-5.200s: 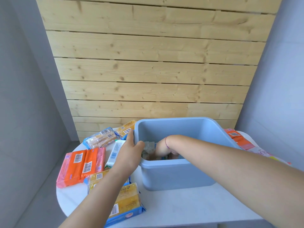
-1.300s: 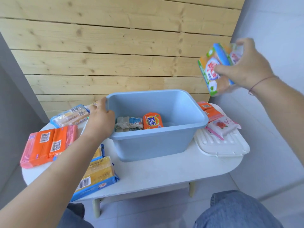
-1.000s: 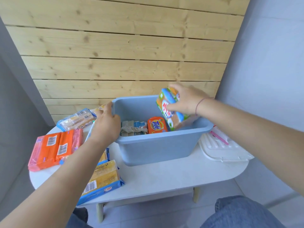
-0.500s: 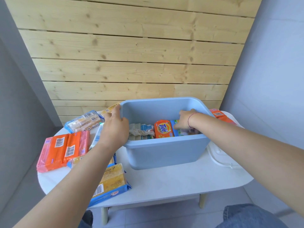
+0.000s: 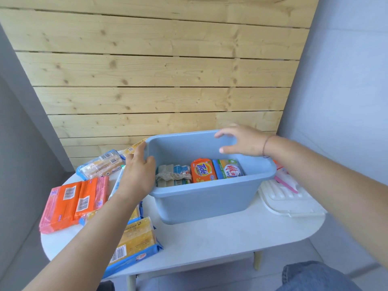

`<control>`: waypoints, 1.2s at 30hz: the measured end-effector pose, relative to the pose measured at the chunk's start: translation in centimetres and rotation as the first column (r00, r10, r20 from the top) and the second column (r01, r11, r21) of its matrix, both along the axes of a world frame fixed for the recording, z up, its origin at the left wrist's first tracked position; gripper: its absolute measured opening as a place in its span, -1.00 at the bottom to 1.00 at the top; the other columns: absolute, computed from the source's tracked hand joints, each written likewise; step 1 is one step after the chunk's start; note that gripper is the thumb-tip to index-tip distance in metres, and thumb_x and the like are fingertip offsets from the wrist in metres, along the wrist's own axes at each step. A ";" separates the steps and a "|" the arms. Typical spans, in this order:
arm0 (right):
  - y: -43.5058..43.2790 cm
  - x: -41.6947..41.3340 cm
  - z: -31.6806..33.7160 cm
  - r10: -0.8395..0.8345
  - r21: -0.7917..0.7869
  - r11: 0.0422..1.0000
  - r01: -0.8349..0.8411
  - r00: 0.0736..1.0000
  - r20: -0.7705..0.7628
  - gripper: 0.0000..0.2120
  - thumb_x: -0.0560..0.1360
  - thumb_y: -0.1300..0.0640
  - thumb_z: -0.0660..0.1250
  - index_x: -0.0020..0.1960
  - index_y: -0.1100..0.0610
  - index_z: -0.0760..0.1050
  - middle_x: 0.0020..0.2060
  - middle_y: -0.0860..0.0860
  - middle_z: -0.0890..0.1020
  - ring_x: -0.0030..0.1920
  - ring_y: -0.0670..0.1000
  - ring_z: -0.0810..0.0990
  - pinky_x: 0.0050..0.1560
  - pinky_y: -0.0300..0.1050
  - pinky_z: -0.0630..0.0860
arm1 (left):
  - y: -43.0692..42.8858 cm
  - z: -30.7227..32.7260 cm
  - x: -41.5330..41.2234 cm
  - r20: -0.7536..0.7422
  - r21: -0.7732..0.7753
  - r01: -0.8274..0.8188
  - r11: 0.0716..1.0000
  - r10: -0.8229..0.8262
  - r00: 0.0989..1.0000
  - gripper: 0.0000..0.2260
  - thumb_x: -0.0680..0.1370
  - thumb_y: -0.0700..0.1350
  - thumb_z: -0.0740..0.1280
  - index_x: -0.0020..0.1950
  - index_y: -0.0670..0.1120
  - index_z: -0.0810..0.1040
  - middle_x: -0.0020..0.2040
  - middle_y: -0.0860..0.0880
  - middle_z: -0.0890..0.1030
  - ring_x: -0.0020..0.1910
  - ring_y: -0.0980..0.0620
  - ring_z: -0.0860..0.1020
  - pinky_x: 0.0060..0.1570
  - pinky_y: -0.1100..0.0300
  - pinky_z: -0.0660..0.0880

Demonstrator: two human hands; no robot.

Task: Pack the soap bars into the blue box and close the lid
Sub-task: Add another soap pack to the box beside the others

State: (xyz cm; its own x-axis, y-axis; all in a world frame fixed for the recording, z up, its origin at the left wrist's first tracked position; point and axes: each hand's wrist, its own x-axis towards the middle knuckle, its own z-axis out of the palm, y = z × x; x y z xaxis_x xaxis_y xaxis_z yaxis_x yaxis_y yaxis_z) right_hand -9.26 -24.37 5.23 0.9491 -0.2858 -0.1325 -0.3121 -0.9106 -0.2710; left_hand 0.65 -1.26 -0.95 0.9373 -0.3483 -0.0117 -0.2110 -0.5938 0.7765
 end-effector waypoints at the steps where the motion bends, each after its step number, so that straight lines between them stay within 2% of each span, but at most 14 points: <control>1: -1.2 -1.1 1.4 -0.027 0.092 0.996 0.008 0.978 0.206 -0.62 0.48 0.08 0.36 0.28 0.08 0.47 0.27 0.08 0.47 0.29 0.07 0.47 0.32 -0.05 0.39 | 0.0 0.0 0.0 -0.007 -0.006 0.002 1.000 -0.002 1.000 -0.52 0.57 -0.08 0.03 0.50 0.11 0.10 0.39 -0.19 0.30 0.14 -0.31 0.48 0.06 -0.09 0.43; 3: -4.0 -4.0 3.4 -0.157 0.222 0.973 0.057 0.871 0.465 -0.74 0.48 0.14 0.36 0.16 0.02 0.54 0.16 0.01 0.55 0.19 0.01 0.54 0.18 -0.17 0.46 | 0.2 -0.1 0.2 -0.012 -0.012 -0.006 1.000 0.006 1.000 -0.52 0.56 -0.06 0.05 0.49 0.12 0.11 0.35 -0.21 0.36 0.19 -0.32 0.46 0.14 -0.12 0.42; 6: -8.8 -8.8 3.3 -0.362 0.311 0.924 0.222 0.772 0.523 -0.81 0.49 0.17 0.34 0.09 0.01 0.55 0.09 0.00 0.61 0.09 -0.02 0.57 0.05 -0.27 0.38 | 0.2 -0.5 0.5 -0.028 -0.019 -0.017 1.000 0.016 0.999 -0.52 0.55 -0.01 0.09 0.47 0.14 0.14 0.34 -0.25 0.39 0.25 -0.30 0.41 0.20 -0.15 0.36; 8: -11.4 -11.2 1.4 -0.424 0.317 0.894 0.317 0.828 0.368 -0.75 0.49 0.20 0.35 0.16 0.09 0.53 0.13 0.03 0.59 0.15 0.00 0.55 0.10 -0.22 0.35 | 0.1 -0.6 0.6 -0.030 -0.044 -0.026 0.999 0.025 0.999 -0.54 0.55 0.01 0.12 0.46 0.15 0.17 0.27 -0.22 0.44 0.13 -0.26 0.48 0.07 -0.10 0.40; 10: -12.8 -12.5 -1.3 -0.420 0.279 0.884 0.376 0.900 0.117 -0.61 0.47 0.16 0.39 0.28 0.10 0.46 0.21 0.02 0.53 0.28 0.03 0.48 0.16 -0.21 0.34 | -0.1 -0.6 0.5 -0.032 -0.080 -0.030 0.996 0.027 0.999 -0.55 0.55 0.00 0.14 0.44 0.15 0.19 -0.02 -0.12 0.52 -0.17 -0.12 0.50 -0.24 0.07 0.39; 12: -13.3 -12.8 -4.2 -0.416 0.235 0.877 0.420 0.907 -0.070 -0.46 0.42 0.06 0.44 0.35 0.08 0.37 0.21 0.01 0.49 0.26 0.03 0.46 0.09 -0.24 0.39 | -0.2 -0.8 0.6 -0.026 -0.089 -0.032 0.995 0.030 0.999 -0.57 0.55 0.00 0.15 0.42 0.17 0.20 -0.22 -0.01 0.46 -0.30 -0.01 0.44 -0.36 0.13 0.32; 14: -13.6 -12.3 -6.9 -0.449 0.176 0.867 0.466 0.884 -0.128 -0.33 0.34 -0.01 0.49 0.37 0.07 0.33 0.24 0.09 0.47 0.24 0.09 0.46 0.10 -0.17 0.46 | -0.1 -1.0 0.7 -0.029 -0.090 -0.035 0.995 0.032 0.999 -0.57 0.55 0.00 0.15 0.42 0.19 0.20 -0.24 0.05 0.43 -0.30 0.00 0.44 -0.35 0.14 0.34; 17: -13.9 -11.2 -9.9 -0.515 -0.001 0.849 0.529 0.825 -0.234 0.02 0.21 -0.19 0.52 0.50 -0.02 0.06 0.39 0.11 0.23 0.39 0.19 0.28 0.33 0.08 0.37 | -0.2 -1.1 0.9 -0.028 -0.081 -0.032 0.996 0.030 0.999 -0.57 0.55 0.01 0.15 0.42 0.20 0.19 -0.24 0.10 0.41 -0.28 0.03 0.44 -0.33 0.16 0.34; 20: -14.5 -10.7 -11.6 -0.591 -0.100 0.804 0.586 0.770 -0.240 0.12 0.17 -0.27 0.48 0.52 -0.05 -0.09 0.42 0.14 0.14 0.44 0.20 0.19 0.34 0.11 0.33 | -0.3 -1.1 0.9 -0.018 -0.075 -0.036 0.997 0.034 0.999 -0.57 0.55 0.01 0.16 0.42 0.21 0.19 -0.25 0.12 0.40 -0.28 0.06 0.43 -0.34 0.17 0.33; 24: -14.7 -10.1 -12.5 -0.666 -0.086 0.745 0.662 0.727 -0.168 0.10 0.21 -0.21 0.45 0.52 -0.03 -0.15 0.37 0.18 0.26 0.38 0.21 0.28 0.21 0.04 0.37 | -0.3 -1.1 1.0 -0.012 -0.065 -0.046 0.997 0.046 0.999 -0.57 0.55 0.03 0.15 0.41 0.22 0.19 -0.28 0.13 0.39 -0.28 0.08 0.43 -0.34 0.18 0.32; 29: -14.1 -10.5 -12.6 -0.699 -0.041 0.715 0.698 0.712 -0.070 0.01 0.22 -0.10 0.48 0.51 -0.05 -0.03 0.35 0.17 0.31 0.38 0.23 0.29 0.29 0.06 0.35 | -0.3 -1.0 0.9 -0.039 -0.110 -0.030 0.994 0.026 0.999 -0.57 0.55 0.01 0.15 0.42 0.20 0.19 -0.24 0.15 0.39 -0.27 0.09 0.43 -0.34 0.18 0.35; 31: -13.9 -10.9 -10.9 -0.718 0.086 0.695 0.714 0.696 0.027 0.04 0.18 -0.07 0.51 0.52 -0.06 0.01 0.36 0.20 0.30 0.40 0.24 0.26 0.31 0.06 0.32 | -0.3 -0.9 0.7 -0.043 -0.118 -0.026 0.993 0.021 0.999 -0.57 0.55 0.00 0.15 0.42 0.20 0.19 -0.24 0.16 0.38 -0.30 0.09 0.43 -0.36 0.20 0.34; 33: -13.6 -11.0 -8.0 -0.741 0.240 0.672 0.701 0.637 0.213 0.06 0.11 -0.04 0.48 0.50 -0.06 0.04 0.35 0.21 0.32 0.40 0.22 0.24 0.33 0.06 0.29 | -0.3 -0.8 0.7 -0.047 -0.122 -0.024 0.992 0.019 0.999 -0.57 0.55 0.00 0.15 0.41 0.19 0.19 -0.24 0.12 0.41 -0.31 0.06 0.45 -0.38 0.19 0.34; 36: -11.8 -9.8 -2.4 -0.670 0.503 0.735 0.455 0.603 0.432 -0.01 0.22 0.16 0.50 0.50 -0.08 0.05 0.34 0.11 0.30 0.37 0.11 0.34 0.35 0.05 0.36 | -0.2 -0.7 0.6 -0.060 -0.125 -0.028 0.992 0.020 0.998 -0.57 0.55 -0.01 0.14 0.41 0.17 0.19 -0.26 0.00 0.45 -0.38 0.00 0.43 -0.43 0.17 0.29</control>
